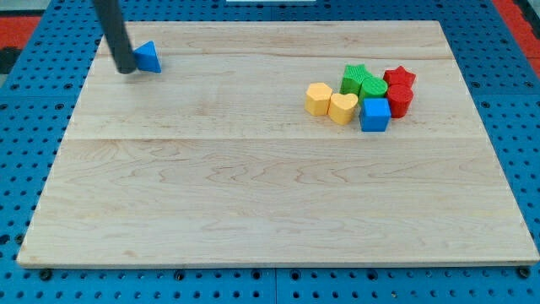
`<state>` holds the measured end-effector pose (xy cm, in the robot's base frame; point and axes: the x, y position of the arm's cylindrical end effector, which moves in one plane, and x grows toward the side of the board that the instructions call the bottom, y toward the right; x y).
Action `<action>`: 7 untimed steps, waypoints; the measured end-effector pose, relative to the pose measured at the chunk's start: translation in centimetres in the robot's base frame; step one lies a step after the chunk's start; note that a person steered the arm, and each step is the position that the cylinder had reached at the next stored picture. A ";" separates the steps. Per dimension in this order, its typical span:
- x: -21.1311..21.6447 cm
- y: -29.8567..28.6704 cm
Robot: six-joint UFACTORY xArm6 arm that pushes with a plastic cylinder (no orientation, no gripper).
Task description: Move the blue triangle up a bit
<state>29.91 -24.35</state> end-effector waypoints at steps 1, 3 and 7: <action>-1.9 3.9; -3.3 11.2; -3.0 20.5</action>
<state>26.89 -3.84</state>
